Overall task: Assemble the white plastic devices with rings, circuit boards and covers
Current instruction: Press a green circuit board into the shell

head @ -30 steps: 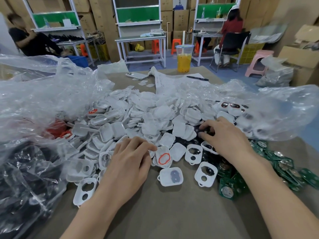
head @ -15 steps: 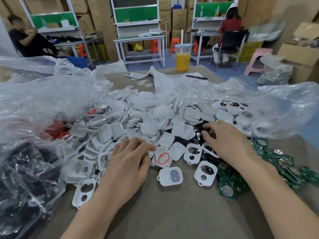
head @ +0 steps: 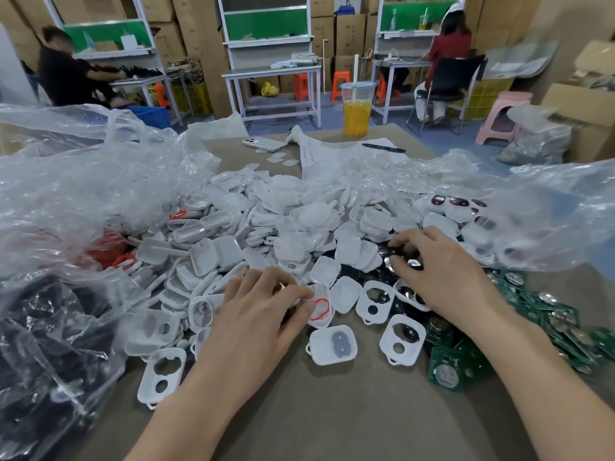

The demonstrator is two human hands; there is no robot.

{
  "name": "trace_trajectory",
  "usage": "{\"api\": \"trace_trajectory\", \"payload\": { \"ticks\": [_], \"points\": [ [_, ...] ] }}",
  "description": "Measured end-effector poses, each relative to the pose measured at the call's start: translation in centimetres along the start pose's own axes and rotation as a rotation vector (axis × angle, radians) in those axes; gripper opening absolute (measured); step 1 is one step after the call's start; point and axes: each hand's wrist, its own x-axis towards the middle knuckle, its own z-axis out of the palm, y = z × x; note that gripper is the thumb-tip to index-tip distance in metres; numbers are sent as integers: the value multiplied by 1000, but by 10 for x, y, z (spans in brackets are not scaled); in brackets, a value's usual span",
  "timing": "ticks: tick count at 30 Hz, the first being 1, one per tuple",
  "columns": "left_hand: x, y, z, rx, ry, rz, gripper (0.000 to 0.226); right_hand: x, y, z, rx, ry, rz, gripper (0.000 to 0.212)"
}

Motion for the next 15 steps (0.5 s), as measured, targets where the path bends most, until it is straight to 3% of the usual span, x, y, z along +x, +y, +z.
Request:
{"api": "trace_trajectory", "payload": {
  "ticks": [8, 15],
  "points": [
    [1, 0, 3, 22, 15, 31, 11, 0, 1, 1, 24, -23, -15, 21],
    [0, -2, 5, 17, -1, 21, 11, 1, 3, 2, 60, -43, -24, 18]
  ]
}}
